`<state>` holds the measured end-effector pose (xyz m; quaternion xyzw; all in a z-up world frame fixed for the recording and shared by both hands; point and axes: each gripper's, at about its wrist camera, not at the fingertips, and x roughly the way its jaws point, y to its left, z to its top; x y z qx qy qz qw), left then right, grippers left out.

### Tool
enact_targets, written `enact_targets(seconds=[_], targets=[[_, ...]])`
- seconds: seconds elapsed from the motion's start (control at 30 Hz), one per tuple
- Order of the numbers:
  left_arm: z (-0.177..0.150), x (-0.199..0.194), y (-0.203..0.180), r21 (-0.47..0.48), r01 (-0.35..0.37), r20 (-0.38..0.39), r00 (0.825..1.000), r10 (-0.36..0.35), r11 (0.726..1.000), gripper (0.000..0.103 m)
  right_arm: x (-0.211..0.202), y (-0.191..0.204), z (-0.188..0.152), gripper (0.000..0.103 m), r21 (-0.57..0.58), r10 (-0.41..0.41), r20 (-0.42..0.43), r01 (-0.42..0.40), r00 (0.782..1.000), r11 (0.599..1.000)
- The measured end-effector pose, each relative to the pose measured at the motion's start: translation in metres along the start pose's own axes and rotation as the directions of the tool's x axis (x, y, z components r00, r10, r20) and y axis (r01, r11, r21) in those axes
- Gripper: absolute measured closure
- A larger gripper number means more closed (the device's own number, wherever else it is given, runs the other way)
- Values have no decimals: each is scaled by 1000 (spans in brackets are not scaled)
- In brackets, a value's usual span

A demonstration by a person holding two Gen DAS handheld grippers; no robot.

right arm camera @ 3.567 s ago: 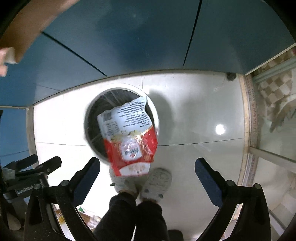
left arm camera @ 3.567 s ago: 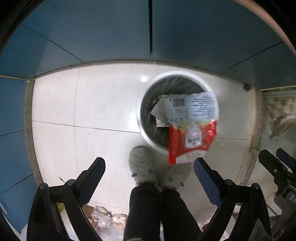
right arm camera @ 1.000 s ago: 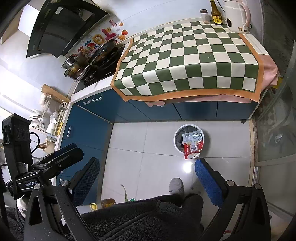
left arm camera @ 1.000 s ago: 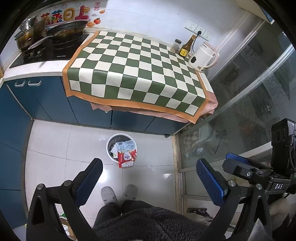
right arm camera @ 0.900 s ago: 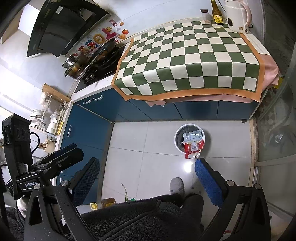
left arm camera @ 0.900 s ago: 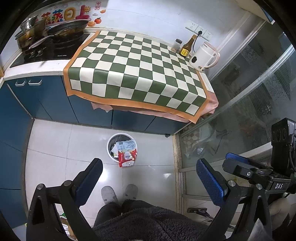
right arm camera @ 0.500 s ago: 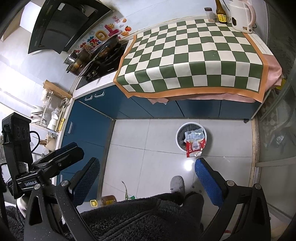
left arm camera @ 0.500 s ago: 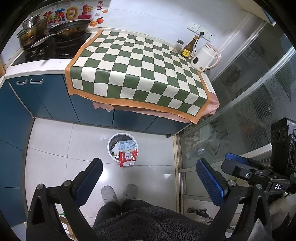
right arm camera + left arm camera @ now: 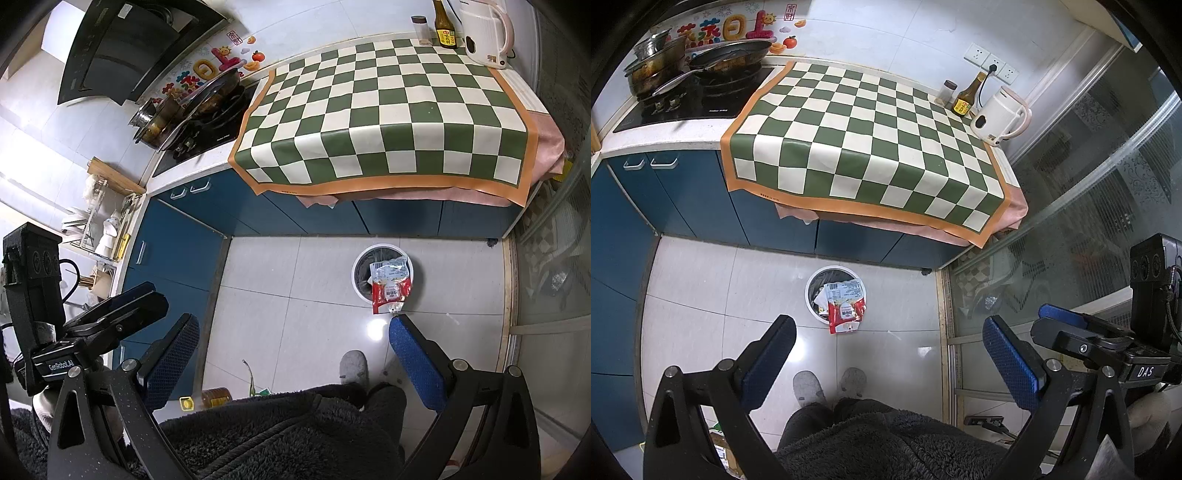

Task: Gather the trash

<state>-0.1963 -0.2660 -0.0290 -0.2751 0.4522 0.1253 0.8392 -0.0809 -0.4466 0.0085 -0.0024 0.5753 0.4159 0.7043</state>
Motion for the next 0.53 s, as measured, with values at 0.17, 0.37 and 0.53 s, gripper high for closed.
enact_targets(seconds=[0.17, 0.37, 0.53], targets=[[0, -1, 1, 0, 1, -1, 1000, -1, 1000, 0, 0, 0, 0, 0, 0, 1, 0, -1, 1000, 1000], [0, -1, 1, 0, 0, 0, 1000, 0, 1000, 0, 0, 0, 0, 0, -1, 0, 1, 0, 1000, 1000], [4, -3, 0, -8, -3, 7, 1000, 3, 1000, 0, 0, 1, -1, 0, 2, 2, 2, -2, 1000, 1000]])
